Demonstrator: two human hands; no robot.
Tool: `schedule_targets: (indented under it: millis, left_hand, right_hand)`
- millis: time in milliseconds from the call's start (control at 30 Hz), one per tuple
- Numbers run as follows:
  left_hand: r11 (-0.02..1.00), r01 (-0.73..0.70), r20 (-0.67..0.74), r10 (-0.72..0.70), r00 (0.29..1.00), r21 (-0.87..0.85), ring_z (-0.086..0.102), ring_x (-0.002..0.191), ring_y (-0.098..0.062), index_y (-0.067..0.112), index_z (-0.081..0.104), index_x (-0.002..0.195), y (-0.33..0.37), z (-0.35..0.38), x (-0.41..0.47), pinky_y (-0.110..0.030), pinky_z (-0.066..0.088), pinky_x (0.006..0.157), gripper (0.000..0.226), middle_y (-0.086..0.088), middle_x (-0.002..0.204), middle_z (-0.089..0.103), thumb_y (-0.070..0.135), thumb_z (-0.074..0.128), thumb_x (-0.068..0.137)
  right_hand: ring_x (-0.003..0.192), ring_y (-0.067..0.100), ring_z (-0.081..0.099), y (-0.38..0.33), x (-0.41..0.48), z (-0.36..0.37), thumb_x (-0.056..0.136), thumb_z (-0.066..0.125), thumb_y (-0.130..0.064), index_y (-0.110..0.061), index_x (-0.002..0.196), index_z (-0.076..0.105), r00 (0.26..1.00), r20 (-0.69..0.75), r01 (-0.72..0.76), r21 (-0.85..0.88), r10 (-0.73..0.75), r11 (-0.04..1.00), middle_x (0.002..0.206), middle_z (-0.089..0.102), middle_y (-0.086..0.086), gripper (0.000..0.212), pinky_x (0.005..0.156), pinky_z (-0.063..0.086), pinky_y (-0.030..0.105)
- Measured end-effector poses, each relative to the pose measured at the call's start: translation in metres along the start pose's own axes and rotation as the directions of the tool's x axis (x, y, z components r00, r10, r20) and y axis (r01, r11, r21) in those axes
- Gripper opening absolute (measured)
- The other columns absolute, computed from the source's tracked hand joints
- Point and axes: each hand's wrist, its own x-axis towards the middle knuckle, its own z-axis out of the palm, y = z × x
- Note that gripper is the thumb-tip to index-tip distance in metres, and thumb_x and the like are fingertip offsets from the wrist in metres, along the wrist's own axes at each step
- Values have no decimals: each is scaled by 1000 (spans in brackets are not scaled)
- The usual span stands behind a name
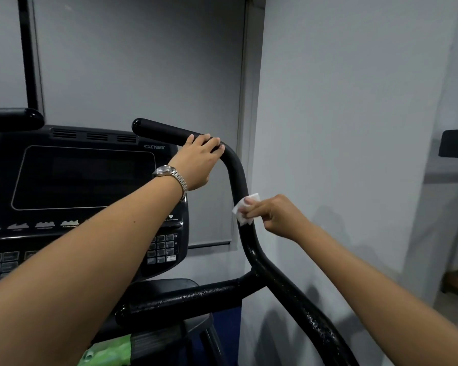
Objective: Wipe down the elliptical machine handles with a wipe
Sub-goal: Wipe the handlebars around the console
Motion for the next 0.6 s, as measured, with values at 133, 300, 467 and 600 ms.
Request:
schedule_targets:
  millis: [133,300,467,600]
  left_hand:
    - [1000,4,-2,-4,1000,-9,21,139,-30,12,24,146,1,0,0,-49,20,113,67,-8,150,24,13,54,86]
    - [1000,5,-9,-5,1000,0,22,139,-30,12,24,146,1,2,0,-48,20,113,67,-8,150,24,13,55,86]
    - [1000,9,-1,-9,1000,2,21,139,-31,12,23,146,2,3,1,-49,20,113,68,-8,150,23,13,54,87]
    - [1000,7,-3,-7,1000,7,22,139,-31,12,24,146,2,3,1,-49,20,113,67,-8,150,25,13,54,86]
  right_hand:
    - [99,21,69,-3,19,6,72,59,10,-14,93,77,997,-55,-57,8,57,998,102,73,-1,37,82,57,36]
    - [76,8,67,-12,-4,6,69,54,1,-17,80,78,994,105,34,-32,-30,999,91,75,-9,32,64,53,22]
    - [103,16,66,5,-2,2,62,49,22,-15,90,78,1000,-24,-20,-1,20,1000,107,71,-6,54,75,59,36]
    - [99,28,69,-4,-3,12,67,45,7,-19,95,77,998,48,-33,-20,34,999,117,68,1,49,77,58,39]
